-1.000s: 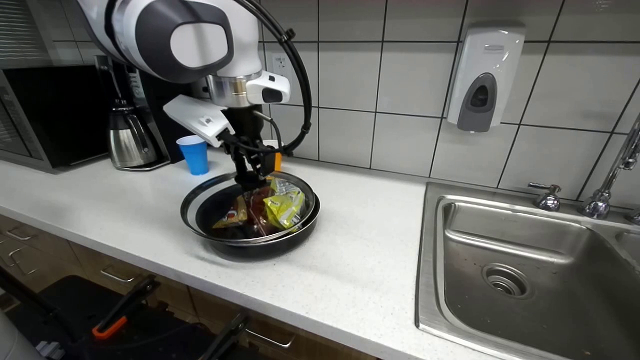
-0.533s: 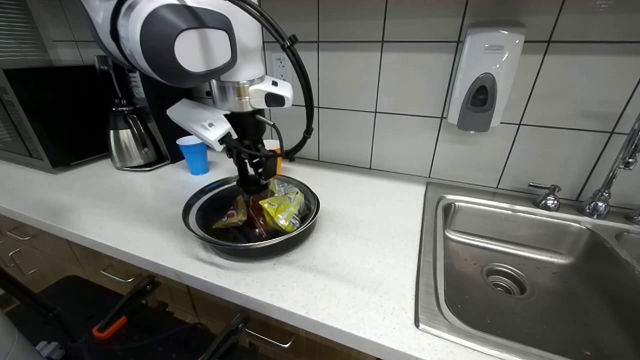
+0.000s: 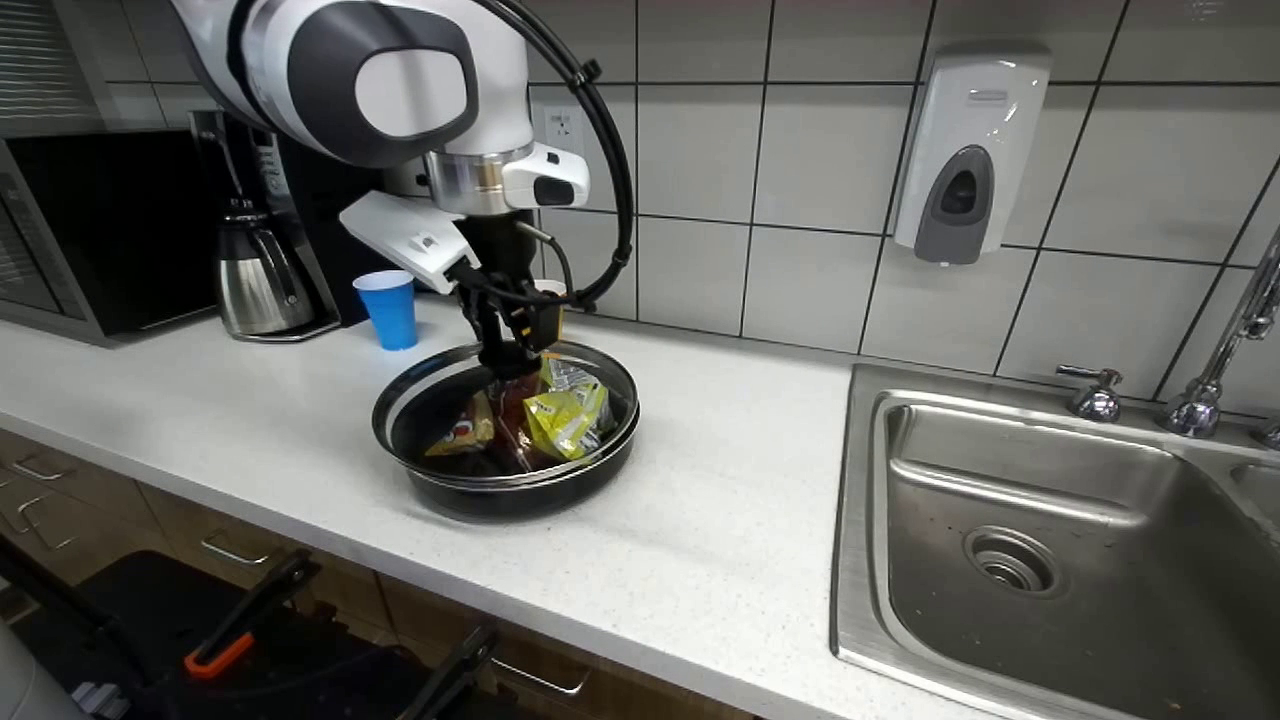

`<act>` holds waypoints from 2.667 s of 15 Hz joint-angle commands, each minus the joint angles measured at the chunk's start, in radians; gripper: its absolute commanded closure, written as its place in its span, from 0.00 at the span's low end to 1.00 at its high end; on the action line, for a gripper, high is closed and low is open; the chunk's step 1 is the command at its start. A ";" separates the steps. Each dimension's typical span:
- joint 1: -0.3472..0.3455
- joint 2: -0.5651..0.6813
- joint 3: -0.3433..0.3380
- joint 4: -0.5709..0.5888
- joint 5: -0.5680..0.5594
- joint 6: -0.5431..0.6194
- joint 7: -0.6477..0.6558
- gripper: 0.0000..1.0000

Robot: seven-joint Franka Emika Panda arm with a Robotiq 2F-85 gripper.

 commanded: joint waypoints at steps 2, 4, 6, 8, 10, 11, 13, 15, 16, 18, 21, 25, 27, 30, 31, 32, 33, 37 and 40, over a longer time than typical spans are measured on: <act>-0.002 0.012 0.012 0.033 0.035 0.022 -0.032 0.61; 0.004 0.020 0.012 0.038 0.049 0.033 -0.042 0.61; 0.011 0.027 0.015 0.043 0.065 0.035 -0.051 0.61; 0.023 0.033 0.019 0.044 0.092 0.035 -0.069 0.61; 0.029 0.035 0.027 0.039 0.106 0.037 -0.081 0.61; 0.028 0.035 0.031 0.035 0.110 0.038 -0.083 0.61; 0.009 0.048 0.040 0.028 0.073 0.056 -0.049 0.61; -0.002 0.056 0.042 0.024 0.055 0.069 -0.039 0.61; -0.004 0.059 0.041 0.025 0.052 0.076 -0.039 0.61; -0.018 0.068 0.044 0.023 0.021 0.101 -0.017 0.61; -0.027 0.078 0.044 0.023 0.005 0.129 -0.012 0.61; -0.018 0.086 0.049 0.025 0.015 0.143 -0.018 0.61; 0.010 0.083 0.036 0.020 0.025 0.146 -0.027 0.61; 0.033 0.089 0.043 0.008 0.036 0.145 -0.034 0.61; 0.038 0.099 0.042 0.010 0.040 0.140 -0.034 0.61; 0.039 0.107 0.040 0.012 0.033 0.137 -0.027 0.61; 0.038 0.107 0.037 0.014 0.034 0.133 -0.030 0.11; 0.002 0.101 0.066 0.014 0.015 0.144 -0.014 0.00; -0.007 0.097 0.067 0.011 -0.013 0.159 -0.001 0.00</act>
